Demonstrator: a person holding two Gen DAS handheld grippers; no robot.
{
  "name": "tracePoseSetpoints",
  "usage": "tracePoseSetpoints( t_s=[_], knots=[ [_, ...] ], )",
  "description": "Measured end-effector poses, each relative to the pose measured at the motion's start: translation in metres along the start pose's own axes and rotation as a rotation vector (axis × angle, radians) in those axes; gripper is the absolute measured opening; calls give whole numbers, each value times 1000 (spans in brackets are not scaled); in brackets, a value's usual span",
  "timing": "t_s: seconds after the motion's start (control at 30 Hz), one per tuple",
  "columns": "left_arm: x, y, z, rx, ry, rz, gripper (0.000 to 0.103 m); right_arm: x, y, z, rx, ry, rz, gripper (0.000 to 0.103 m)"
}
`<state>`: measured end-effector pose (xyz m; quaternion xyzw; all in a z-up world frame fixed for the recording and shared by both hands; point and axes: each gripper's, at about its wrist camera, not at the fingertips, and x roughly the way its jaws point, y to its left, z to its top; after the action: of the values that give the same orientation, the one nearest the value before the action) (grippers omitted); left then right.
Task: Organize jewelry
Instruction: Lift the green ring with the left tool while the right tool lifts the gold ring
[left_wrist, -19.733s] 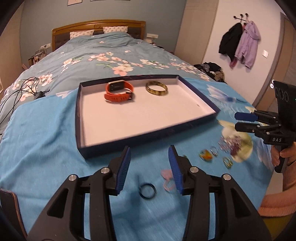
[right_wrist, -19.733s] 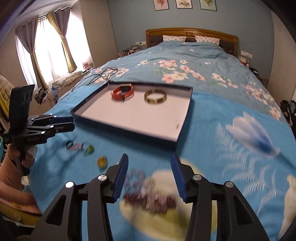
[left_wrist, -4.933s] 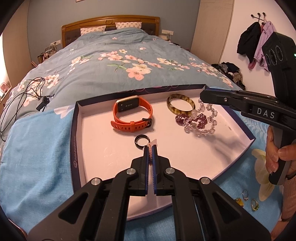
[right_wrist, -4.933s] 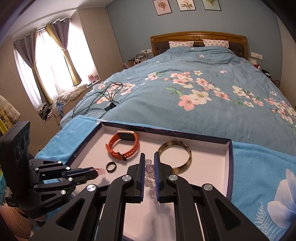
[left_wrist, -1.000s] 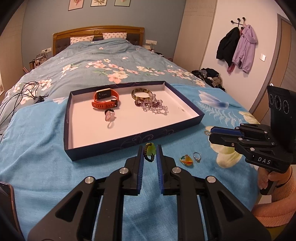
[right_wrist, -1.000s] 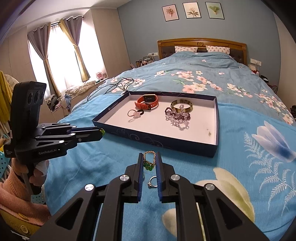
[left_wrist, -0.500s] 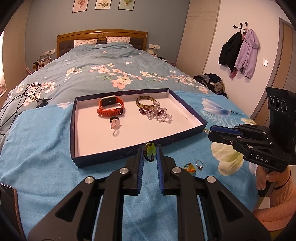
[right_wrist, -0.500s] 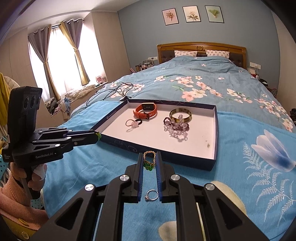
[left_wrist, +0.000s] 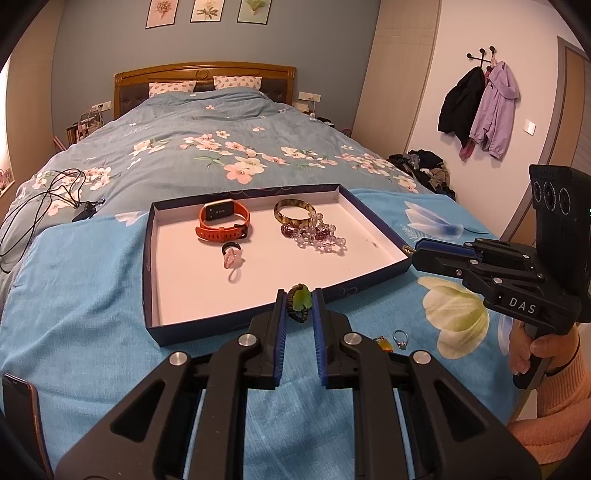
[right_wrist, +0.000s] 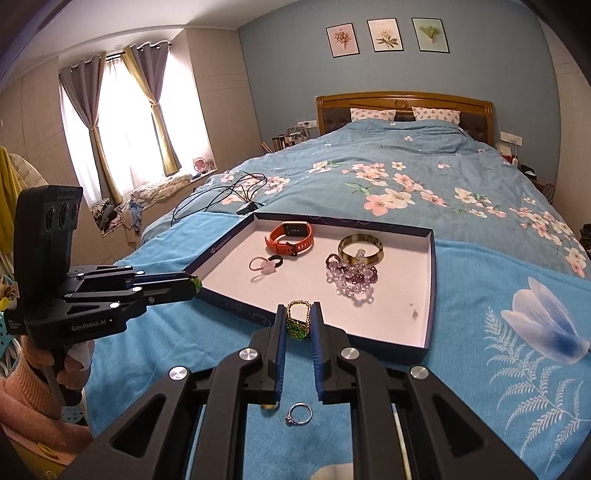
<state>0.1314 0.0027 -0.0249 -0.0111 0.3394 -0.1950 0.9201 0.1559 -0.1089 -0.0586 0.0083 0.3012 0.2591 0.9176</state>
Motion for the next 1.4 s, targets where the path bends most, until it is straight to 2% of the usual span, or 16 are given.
tracePoseSetpoints(
  t_s=[1.4],
  knots=[
    [10, 9, 22, 9, -16, 27, 14, 24, -8, 20, -30, 3, -16, 11]
  ],
)
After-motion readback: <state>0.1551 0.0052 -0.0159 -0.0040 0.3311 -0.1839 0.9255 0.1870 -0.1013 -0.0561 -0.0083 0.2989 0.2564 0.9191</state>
